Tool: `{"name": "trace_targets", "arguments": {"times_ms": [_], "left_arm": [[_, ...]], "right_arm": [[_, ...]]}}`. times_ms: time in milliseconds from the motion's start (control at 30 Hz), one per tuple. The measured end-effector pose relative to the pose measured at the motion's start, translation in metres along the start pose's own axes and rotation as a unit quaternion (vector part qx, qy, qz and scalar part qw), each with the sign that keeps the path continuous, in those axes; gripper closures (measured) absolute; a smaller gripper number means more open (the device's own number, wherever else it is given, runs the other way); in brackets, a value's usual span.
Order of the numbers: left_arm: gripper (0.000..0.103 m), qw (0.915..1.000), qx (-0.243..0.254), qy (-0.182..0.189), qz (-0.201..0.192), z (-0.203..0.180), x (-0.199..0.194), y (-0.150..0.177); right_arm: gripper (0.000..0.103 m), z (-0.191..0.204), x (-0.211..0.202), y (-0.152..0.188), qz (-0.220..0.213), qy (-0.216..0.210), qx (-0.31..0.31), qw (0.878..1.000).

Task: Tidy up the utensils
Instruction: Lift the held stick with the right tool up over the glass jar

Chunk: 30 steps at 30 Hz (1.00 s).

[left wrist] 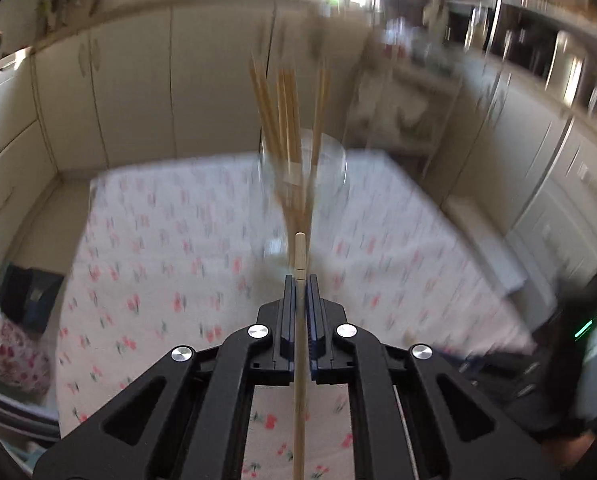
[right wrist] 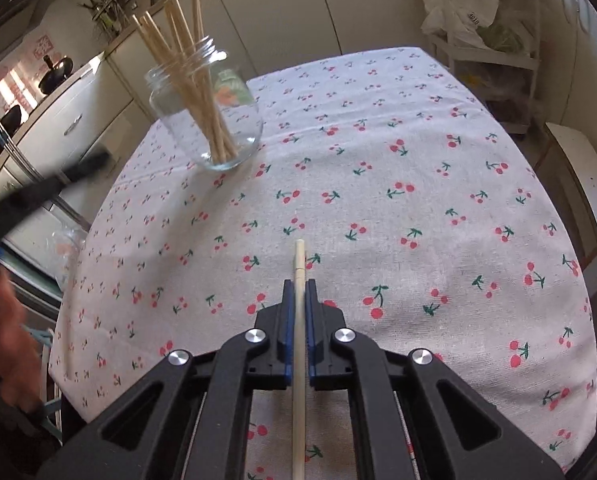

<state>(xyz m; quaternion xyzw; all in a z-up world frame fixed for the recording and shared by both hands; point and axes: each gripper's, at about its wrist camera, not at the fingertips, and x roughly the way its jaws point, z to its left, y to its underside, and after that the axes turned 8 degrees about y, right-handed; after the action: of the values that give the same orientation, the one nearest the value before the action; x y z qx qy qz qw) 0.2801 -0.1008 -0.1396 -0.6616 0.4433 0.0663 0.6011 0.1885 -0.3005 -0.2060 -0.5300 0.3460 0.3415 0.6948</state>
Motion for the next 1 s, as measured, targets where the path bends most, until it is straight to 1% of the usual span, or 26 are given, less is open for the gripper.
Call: {"name": "trace_targets", "arguments": {"times_ms": [67, 167, 200, 267, 367, 533, 600, 667, 733, 900, 1000], "left_arm": [[0.098, 0.9988, -0.005, 0.006, -0.048, 0.003, -0.018, -0.017], [0.098, 0.9951, -0.008, 0.007, -0.098, 0.003, -0.031, -0.038], [0.098, 0.9929, -0.008, 0.004, -0.118, 0.003, -0.035, -0.047], [0.098, 0.9878, -0.015, 0.0, -0.155, 0.006, -0.04, -0.065], [0.098, 0.9804, -0.028, -0.006, -0.195, 0.009, -0.038, -0.085], [0.098, 0.9689, -0.042, -0.016, -0.243, 0.009, -0.034, -0.108], [0.098, 0.9657, -0.045, -0.017, -0.255, 0.008, -0.026, -0.115], [0.098, 0.962, -0.047, -0.019, -0.268, 0.006, -0.018, -0.123], [0.098, 0.9591, -0.048, -0.021, -0.278, 0.006, -0.013, -0.126], [0.098, 0.9477, -0.034, -0.041, -0.315, -0.001, 0.002, -0.135], [0.098, 0.9435, -0.03, -0.046, -0.327, -0.001, 0.009, -0.14]], "right_arm": [[0.097, 0.001, -0.001, -0.001, -0.008, -0.005, 0.009, 1.0], [0.097, -0.001, -0.004, -0.004, -0.024, -0.026, 0.024, 0.999], [0.097, -0.003, -0.006, -0.006, -0.035, -0.037, 0.031, 0.998], [0.097, -0.005, -0.009, -0.01, -0.052, -0.041, 0.04, 0.997], [0.097, -0.011, -0.011, -0.015, -0.078, -0.053, 0.062, 0.994], [0.097, -0.021, -0.003, -0.022, -0.089, -0.062, 0.094, 0.99], [0.097, -0.025, 0.001, -0.021, -0.083, -0.062, 0.104, 0.989], [0.097, -0.028, 0.0, -0.023, -0.088, -0.064, 0.108, 0.988], [0.097, -0.029, 0.004, -0.022, -0.079, -0.066, 0.113, 0.988], [0.097, -0.027, 0.004, -0.02, -0.079, -0.066, 0.105, 0.989], [0.097, -0.026, 0.004, -0.02, -0.079, -0.067, 0.1, 0.99]]}}
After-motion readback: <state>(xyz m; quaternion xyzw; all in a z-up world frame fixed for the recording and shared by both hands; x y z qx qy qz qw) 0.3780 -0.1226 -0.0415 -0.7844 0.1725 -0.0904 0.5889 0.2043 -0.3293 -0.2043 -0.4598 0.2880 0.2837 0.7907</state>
